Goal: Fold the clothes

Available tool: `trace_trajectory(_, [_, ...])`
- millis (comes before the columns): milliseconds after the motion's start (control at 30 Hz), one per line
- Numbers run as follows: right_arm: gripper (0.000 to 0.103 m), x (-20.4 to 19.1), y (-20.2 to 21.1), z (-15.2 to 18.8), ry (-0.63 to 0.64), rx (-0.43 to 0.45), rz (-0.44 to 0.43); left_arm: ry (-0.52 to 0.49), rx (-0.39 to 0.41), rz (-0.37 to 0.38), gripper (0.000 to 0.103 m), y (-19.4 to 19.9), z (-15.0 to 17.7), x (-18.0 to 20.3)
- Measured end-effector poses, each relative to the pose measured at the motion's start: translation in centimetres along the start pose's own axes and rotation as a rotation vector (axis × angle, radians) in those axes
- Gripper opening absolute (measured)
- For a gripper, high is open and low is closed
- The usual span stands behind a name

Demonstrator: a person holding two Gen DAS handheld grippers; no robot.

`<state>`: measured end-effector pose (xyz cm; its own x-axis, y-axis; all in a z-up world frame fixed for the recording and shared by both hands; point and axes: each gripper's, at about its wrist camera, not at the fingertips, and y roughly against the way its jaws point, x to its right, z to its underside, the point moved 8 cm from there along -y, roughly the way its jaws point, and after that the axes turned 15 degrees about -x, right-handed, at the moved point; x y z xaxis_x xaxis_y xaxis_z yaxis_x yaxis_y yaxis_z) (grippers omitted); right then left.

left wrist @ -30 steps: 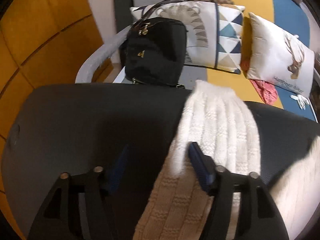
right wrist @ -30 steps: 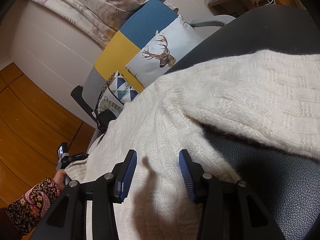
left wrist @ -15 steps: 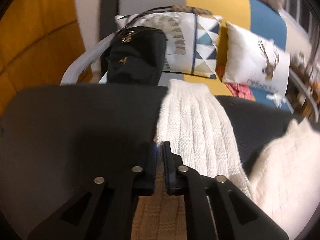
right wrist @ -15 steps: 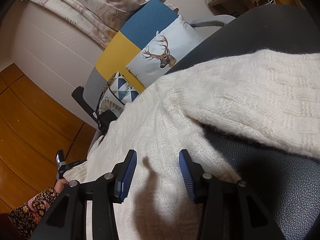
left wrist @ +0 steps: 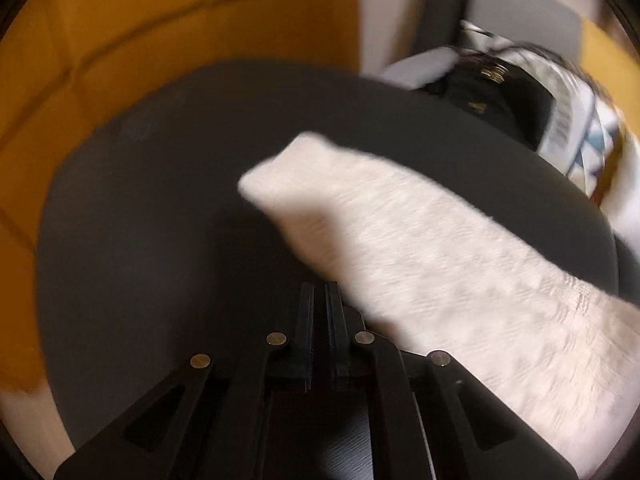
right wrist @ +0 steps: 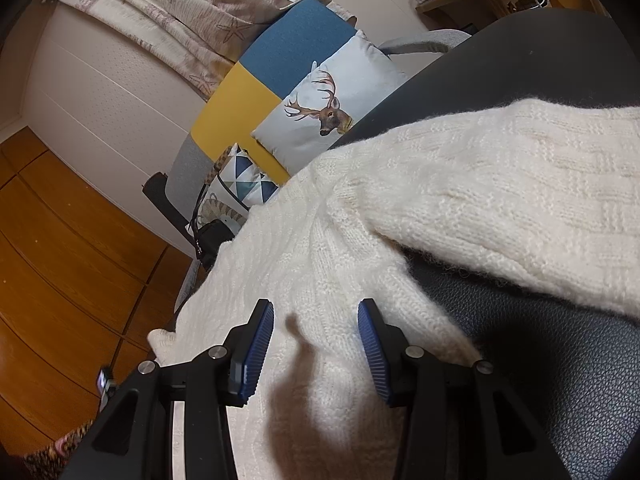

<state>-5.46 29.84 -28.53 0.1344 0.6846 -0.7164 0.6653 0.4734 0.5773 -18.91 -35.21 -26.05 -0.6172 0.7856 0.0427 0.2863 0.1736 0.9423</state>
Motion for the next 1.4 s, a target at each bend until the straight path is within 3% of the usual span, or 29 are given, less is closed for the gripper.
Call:
trace_trajectory(67, [0.045,0.0,0.0,0.1,-0.001,0.001,0.003,0.037,0.026,0.078,0.006,0.7,1.2,-1.7])
trace_trajectory(167, [0.045,0.0,0.0,0.1,0.001,-0.001,0.012,0.035,0.054,0.065,0.006,1.9,3.0,-2.8])
trace_trajectory(267, [0.045,0.0,0.0,0.2,0.001,-0.002,0.018,0.026,0.085,0.126,0.012,3.1,3.8,-0.8])
trace_trajectory(433, [0.045,0.0,0.0,0.2,0.001,-0.002,0.025,-0.248,0.177,0.127,0.013,5.0,2.6,8.6])
trace_trajectory(500, [0.045,0.0,0.0,0.2,0.002,-0.003,0.029,-0.347,0.174,0.083,0.016,4.1,1.8,11.7])
trace_trajectory(633, [0.045,0.0,0.0,0.2,0.002,-0.004,0.031,-0.49,0.094,-0.184,0.017,0.1,0.8,14.2])
trace_trajectory(733, [0.045,0.1,0.0,0.2,0.002,-0.004,0.032,-0.474,0.124,-0.256,0.021,-0.2,0.7,13.1])
trace_trajectory(867, [0.045,0.1,0.0,0.2,0.002,-0.005,0.034,-0.378,0.138,-0.316,0.023,-0.2,1.5,9.6])
trace_trajectory(1000, [0.045,0.1,0.0,0.2,0.003,-0.006,0.036,-0.287,0.114,-0.276,0.036,0.4,2.2,7.5])
trace_trajectory(1067, [0.045,0.1,0.0,0.2,0.003,-0.006,0.041,-0.256,0.102,-0.24,0.037,1.3,2.8,6.7])
trace_trajectory(1200, [0.045,1.0,2.7,0.0,0.017,0.02,0.189,-0.187,0.137,-0.139,0.037,4.6,4.6,6.8])
trace_trajectory(1333, [0.045,1.9,5.5,-0.1,0.03,0.045,0.337,-0.276,0.225,-0.008,0.037,9.8,8.9,10.4])
trace_trajectory(1400, [0.045,2.4,7.0,-0.2,0.037,0.058,0.411,-0.397,0.247,0.054,0.045,11.6,12.0,13.9])
